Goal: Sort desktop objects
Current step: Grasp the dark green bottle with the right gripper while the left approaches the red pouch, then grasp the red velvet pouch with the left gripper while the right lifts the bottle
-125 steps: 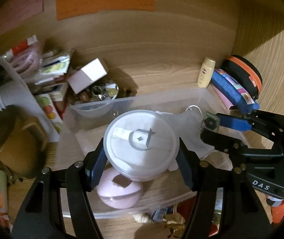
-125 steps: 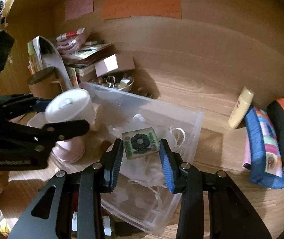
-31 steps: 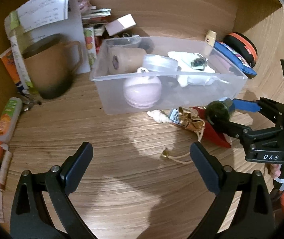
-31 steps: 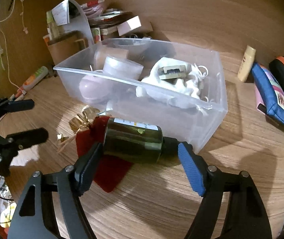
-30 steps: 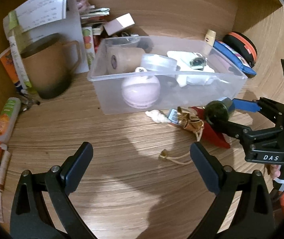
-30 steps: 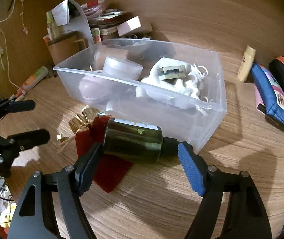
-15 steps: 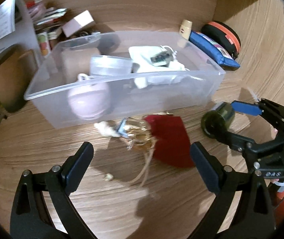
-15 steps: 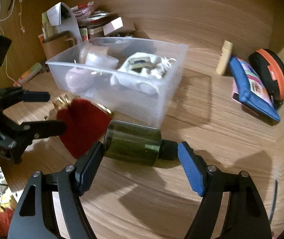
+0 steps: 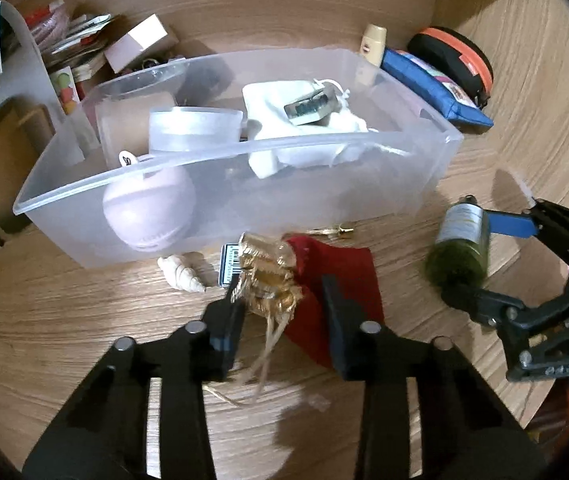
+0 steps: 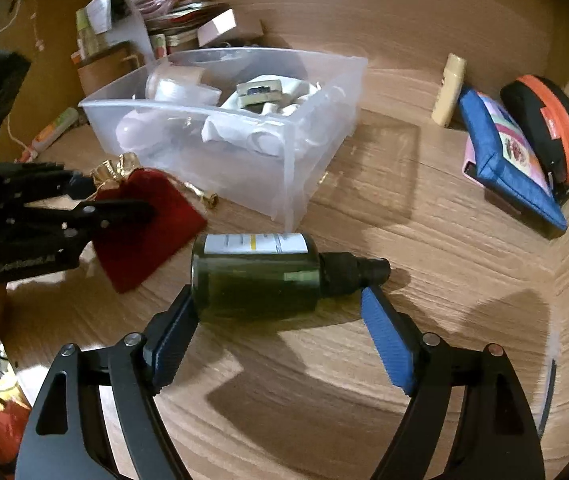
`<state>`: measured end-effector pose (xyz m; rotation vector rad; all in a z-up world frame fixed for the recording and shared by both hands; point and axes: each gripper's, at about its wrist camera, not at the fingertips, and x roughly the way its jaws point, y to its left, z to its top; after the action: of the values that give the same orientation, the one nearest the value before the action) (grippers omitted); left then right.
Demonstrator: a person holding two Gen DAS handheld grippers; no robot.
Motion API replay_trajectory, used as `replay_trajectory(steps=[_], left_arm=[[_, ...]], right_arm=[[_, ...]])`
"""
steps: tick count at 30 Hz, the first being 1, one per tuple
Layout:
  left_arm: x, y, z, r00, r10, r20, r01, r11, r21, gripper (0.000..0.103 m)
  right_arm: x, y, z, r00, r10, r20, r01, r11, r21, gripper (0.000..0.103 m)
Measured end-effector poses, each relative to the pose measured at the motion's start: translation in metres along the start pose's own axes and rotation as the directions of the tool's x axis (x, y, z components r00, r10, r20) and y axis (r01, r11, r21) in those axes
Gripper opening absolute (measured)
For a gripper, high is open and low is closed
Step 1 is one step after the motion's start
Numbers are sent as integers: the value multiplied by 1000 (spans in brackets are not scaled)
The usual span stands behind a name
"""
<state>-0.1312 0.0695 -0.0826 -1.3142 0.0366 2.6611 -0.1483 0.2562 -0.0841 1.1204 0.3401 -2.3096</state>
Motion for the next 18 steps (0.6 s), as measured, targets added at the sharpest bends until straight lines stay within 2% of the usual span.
replay_trajectory(steps=[2, 5, 7, 8, 11, 18], left_arm=[[-1, 3, -1, 1000, -4, 0, 4, 1000, -7, 20], [-9, 8, -4, 1000, -1, 17, 1, 1000, -13, 19], [-17, 12, -5, 999, 8, 39, -7, 1000, -12, 18], [-21, 14, -6, 999, 8, 48, -7, 1000, -14, 18], [-35, 20, -7, 997, 16, 79, -15, 1000, -19, 18], [-62, 29, -6, 990, 22, 137, -19, 1000, -19, 18]], right_arm=[[0, -2, 2, 1000, 12, 8, -12, 1000, 10, 79], [-1, 0, 5, 999, 23, 29, -23, 1000, 13, 78], [-3, 0, 7, 998, 34, 48, -35, 999, 20, 70], [-3, 1, 7, 998, 38, 52, -39, 999, 23, 70], [-8, 2, 8, 996, 47, 80, -49, 998, 29, 51], [-17, 0, 7, 994, 50, 100, -57, 996, 75, 51]])
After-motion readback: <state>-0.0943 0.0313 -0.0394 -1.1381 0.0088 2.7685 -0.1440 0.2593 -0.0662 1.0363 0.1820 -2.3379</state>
